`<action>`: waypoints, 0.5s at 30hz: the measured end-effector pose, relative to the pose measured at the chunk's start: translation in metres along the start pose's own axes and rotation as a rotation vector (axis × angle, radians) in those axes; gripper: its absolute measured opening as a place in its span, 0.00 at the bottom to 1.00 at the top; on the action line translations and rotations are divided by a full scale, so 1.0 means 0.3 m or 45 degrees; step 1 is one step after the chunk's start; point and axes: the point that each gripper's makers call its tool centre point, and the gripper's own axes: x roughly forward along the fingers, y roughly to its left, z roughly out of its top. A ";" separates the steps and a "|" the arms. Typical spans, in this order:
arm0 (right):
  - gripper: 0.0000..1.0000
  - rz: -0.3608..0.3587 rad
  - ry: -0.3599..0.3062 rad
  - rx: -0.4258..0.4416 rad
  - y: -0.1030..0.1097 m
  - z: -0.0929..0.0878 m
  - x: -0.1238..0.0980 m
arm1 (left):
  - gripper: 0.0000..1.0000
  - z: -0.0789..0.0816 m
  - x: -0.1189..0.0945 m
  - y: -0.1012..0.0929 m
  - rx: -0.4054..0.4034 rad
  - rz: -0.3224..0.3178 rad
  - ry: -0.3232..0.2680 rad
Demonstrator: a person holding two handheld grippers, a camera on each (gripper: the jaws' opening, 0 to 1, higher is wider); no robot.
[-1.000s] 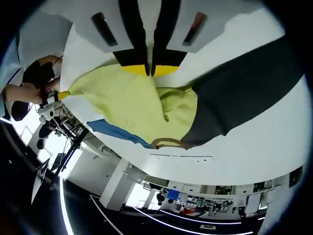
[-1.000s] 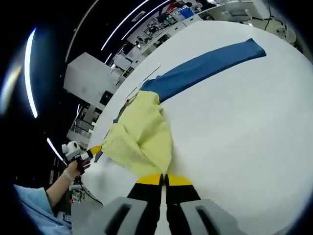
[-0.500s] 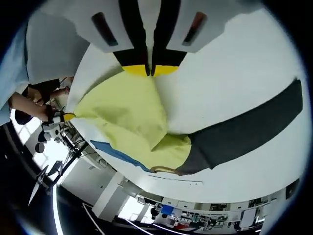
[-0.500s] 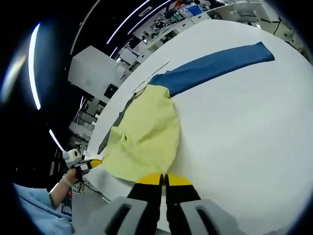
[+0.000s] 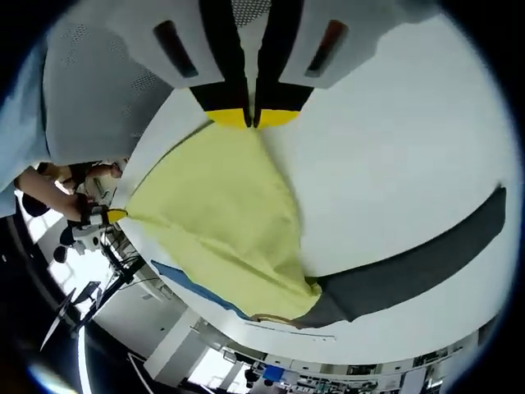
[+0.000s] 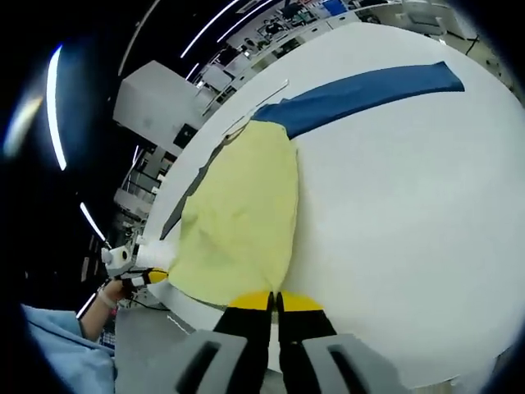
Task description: Fold the garment on the visible template until the final outline fits inside the template.
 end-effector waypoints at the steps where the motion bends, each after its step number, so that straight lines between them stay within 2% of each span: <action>1: 0.00 -0.004 0.005 -0.016 -0.001 -0.002 0.000 | 0.00 -0.007 0.000 -0.005 0.004 0.004 0.002; 7: 0.00 -0.029 0.026 -0.042 -0.014 -0.014 0.004 | 0.00 -0.050 0.004 -0.006 0.021 0.032 0.056; 15: 0.00 -0.077 0.082 -0.099 -0.034 -0.046 0.015 | 0.00 -0.078 0.006 -0.003 0.018 0.059 0.084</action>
